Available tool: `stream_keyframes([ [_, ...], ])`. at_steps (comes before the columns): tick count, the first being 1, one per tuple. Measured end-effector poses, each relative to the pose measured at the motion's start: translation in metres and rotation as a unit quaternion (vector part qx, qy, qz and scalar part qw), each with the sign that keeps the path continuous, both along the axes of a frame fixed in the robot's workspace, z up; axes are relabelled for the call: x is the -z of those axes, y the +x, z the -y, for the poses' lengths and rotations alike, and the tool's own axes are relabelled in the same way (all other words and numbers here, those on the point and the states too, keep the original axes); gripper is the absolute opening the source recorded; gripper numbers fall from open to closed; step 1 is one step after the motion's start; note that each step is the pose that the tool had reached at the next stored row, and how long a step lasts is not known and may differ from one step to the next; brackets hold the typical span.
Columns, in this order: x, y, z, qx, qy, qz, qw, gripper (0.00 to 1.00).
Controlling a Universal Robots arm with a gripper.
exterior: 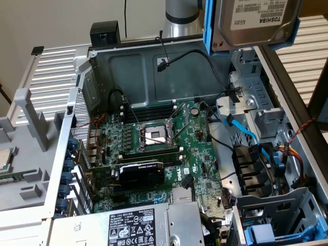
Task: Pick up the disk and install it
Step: 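Pick up the disk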
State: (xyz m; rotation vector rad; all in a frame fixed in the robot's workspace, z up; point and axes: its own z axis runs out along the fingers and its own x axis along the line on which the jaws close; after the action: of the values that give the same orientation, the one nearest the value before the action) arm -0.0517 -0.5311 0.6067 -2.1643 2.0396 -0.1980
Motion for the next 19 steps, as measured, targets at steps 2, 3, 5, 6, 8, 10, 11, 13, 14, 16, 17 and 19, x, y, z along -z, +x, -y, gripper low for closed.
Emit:
stream_keyframes([
  [2, 0.0, 0.001, 0.0024, 0.0, 0.0, 0.001, 1.0, 0.37],
  [3, 0.0, 0.002, 0.0035, 0.0, 0.0, 0.0014, 1.0, 0.37],
  [5, 0.0, 0.003, 0.0055, 0.0, 0.0, 0.0022, 1.0, 0.37],
  [6, 0.0, 0.004, 0.0064, 0.0, 0.0, 0.0026, 1.0, 0.37],
  [8, 0.0, 0.006, 0.0079, 0.001, 0.0, 0.0032, 1.0, 0.37],
  [10, 0.0, 0.008, 0.0092, 0.001, 0.0, 0.0035, 1.0, 0.37],
  [11, 0.0, 0.009, 0.0099, 0.001, 0.0, 0.0036, 1.0, 0.37],
  [13, 0.0, 0.012, 0.0109, 0.001, 0.0, 0.0038, 1.0, 0.37],
  [14, 0.0, 0.013, 0.0114, 0.001, 0.0, 0.0038, 1.0, 0.37],
  [16, 0.0, 0.016, 0.0124, 0.001, 0.0, 0.0039, 1.0, 0.37],
  [17, 0.0, 0.018, 0.0129, 0.001, 0.0, 0.0039, 1.0, 0.37],
  [19, 0.0, 0.021, 0.0139, 0.001, 0.0, 0.0039, 1.0, 0.37],
])
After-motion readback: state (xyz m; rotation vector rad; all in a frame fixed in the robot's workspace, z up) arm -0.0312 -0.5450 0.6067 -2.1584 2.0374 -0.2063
